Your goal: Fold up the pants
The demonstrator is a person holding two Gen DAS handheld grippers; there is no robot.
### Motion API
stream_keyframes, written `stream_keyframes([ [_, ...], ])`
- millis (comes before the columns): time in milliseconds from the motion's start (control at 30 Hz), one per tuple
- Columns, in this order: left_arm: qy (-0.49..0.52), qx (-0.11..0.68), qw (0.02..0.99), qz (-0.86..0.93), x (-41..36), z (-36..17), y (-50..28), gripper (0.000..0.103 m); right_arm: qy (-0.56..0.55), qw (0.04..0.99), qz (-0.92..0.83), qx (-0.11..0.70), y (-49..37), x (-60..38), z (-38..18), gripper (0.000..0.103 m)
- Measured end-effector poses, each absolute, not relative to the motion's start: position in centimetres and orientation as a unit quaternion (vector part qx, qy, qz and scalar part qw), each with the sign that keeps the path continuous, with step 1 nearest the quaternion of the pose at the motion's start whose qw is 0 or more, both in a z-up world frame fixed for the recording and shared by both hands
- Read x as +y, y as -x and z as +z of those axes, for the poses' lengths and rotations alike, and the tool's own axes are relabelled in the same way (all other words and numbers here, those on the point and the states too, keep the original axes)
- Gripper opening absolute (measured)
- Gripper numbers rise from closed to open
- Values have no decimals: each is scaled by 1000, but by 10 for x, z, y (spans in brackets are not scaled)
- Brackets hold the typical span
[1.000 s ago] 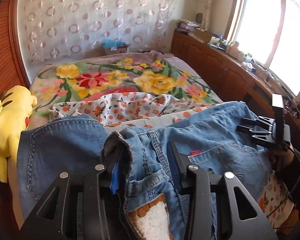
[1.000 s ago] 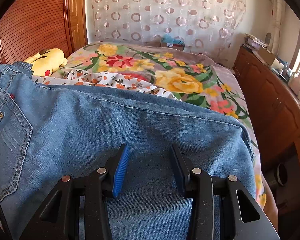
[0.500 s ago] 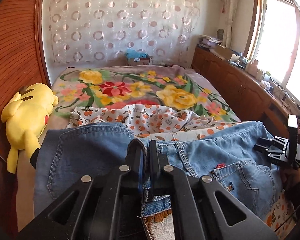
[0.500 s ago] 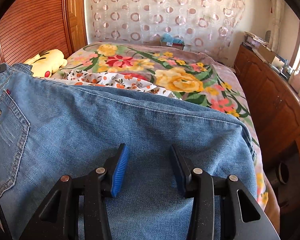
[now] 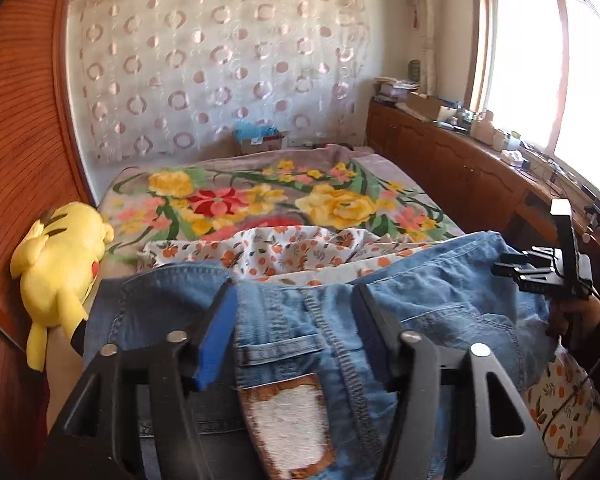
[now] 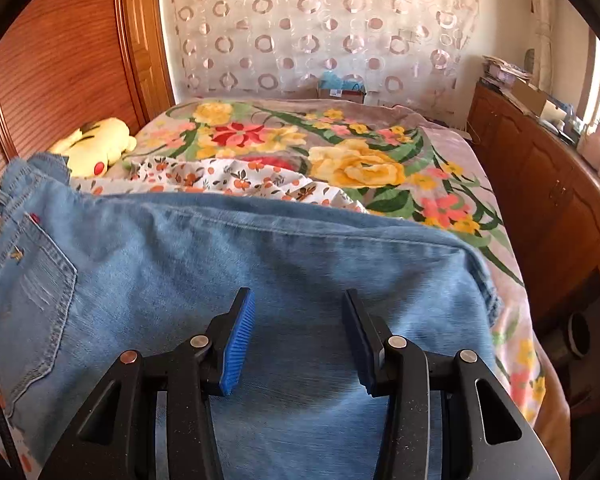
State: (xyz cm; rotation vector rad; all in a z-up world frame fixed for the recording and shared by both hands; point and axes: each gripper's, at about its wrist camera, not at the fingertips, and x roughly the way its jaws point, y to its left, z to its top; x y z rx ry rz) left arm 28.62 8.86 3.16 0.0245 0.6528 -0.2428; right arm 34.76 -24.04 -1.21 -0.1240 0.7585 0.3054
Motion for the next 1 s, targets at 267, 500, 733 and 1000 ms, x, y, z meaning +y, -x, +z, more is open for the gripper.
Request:
stream_keyframes([
  [267, -22, 321, 932, -166, 36, 23, -301, 78, 43, 922, 94, 372, -376, -287, -7, 49],
  [500, -57, 335, 923, -182, -11, -8, -317, 78, 28, 915, 64, 397, -418, -299, -15, 49],
  [733, -54, 359, 916, -172, -14, -36, -324, 78, -12, 907, 80, 413, -438, -314, -21, 49],
  [1000, -55, 357, 917, -172, -14, -51, -321, 78, 6, 905, 104, 413, -433, -313, -22, 9],
])
